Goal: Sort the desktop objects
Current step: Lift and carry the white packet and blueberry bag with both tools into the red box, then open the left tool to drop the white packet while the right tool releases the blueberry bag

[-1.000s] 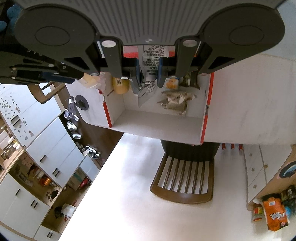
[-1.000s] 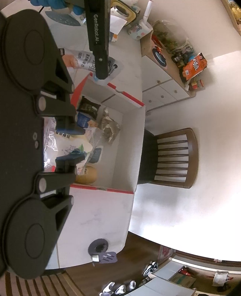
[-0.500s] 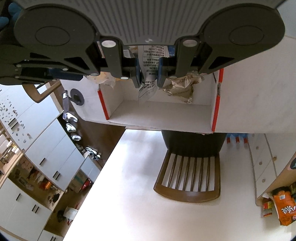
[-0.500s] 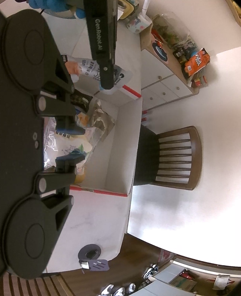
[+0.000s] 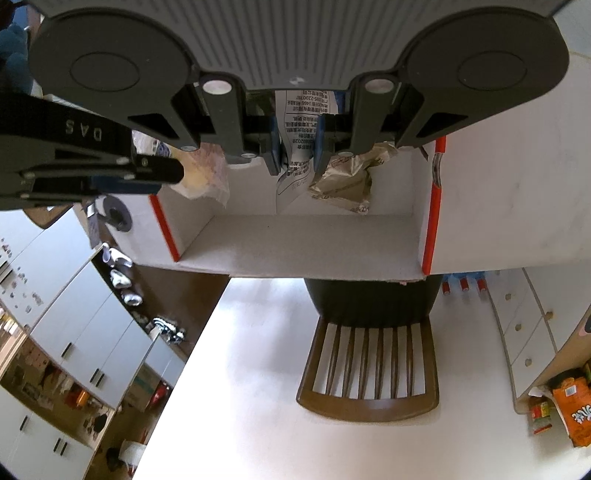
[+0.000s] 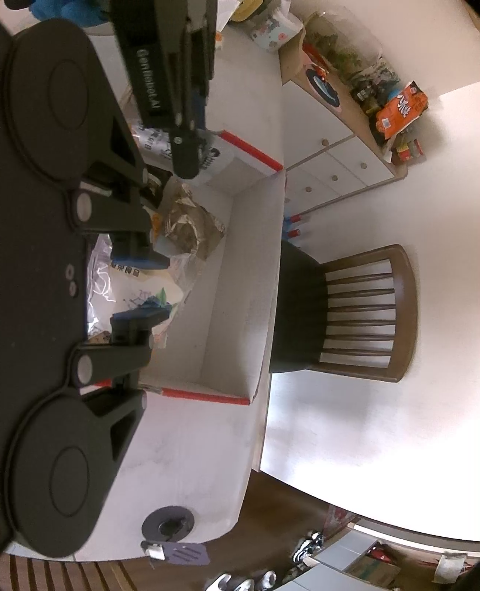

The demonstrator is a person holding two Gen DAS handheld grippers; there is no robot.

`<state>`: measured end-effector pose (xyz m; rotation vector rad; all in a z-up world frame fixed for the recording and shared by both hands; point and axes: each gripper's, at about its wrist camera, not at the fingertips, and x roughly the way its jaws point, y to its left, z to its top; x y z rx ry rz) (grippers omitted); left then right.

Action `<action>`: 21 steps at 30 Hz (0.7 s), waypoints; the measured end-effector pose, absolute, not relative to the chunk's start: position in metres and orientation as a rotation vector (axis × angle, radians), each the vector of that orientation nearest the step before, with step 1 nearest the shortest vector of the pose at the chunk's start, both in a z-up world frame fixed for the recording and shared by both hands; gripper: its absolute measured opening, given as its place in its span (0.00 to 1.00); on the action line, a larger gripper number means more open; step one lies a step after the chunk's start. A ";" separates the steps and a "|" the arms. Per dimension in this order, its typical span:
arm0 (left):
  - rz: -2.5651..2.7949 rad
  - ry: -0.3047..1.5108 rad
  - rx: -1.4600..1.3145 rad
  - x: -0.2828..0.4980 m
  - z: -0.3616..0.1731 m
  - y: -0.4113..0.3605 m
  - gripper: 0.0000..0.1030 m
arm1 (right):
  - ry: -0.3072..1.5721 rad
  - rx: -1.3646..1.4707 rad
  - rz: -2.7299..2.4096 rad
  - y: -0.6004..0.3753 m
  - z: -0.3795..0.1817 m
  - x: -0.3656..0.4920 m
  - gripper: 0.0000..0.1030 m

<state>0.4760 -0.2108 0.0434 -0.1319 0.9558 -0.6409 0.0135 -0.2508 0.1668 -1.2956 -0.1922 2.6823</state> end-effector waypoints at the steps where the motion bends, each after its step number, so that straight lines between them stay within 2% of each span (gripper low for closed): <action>1: -0.636 0.960 -0.123 0.477 0.040 -0.212 0.16 | -0.189 -1.297 2.679 -0.249 0.164 0.011 0.20; 10: -0.622 0.990 -0.044 0.484 0.021 -0.222 0.16 | -0.197 -1.329 2.671 -0.244 0.144 -0.009 0.20; 13: -0.622 1.000 -0.018 0.485 0.015 -0.227 0.16 | -0.202 -1.336 2.666 -0.243 0.138 -0.014 0.15; 18: -0.611 1.020 0.008 0.488 0.003 -0.232 0.16 | -0.181 -1.344 2.660 -0.239 0.132 -0.019 0.15; 21: -0.604 1.037 0.021 0.490 -0.006 -0.235 0.16 | -0.176 -1.349 2.662 -0.237 0.130 -0.019 0.19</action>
